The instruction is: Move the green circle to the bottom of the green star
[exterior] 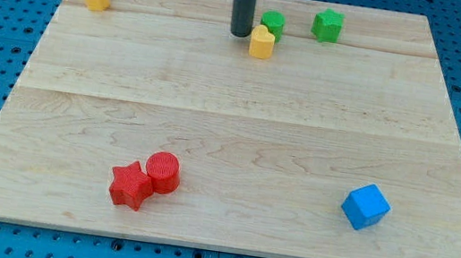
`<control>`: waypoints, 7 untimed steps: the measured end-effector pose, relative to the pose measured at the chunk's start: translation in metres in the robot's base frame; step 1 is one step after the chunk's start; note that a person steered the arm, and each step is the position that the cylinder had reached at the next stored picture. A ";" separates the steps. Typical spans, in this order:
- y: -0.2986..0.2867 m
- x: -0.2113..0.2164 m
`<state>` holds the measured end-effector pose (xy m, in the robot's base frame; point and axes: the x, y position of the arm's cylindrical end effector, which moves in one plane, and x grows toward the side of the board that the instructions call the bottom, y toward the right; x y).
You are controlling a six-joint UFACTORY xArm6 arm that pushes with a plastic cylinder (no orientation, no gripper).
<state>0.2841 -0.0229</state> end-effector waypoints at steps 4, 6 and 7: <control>0.017 -0.026; 0.082 -0.021; 0.121 0.020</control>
<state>0.3043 0.0979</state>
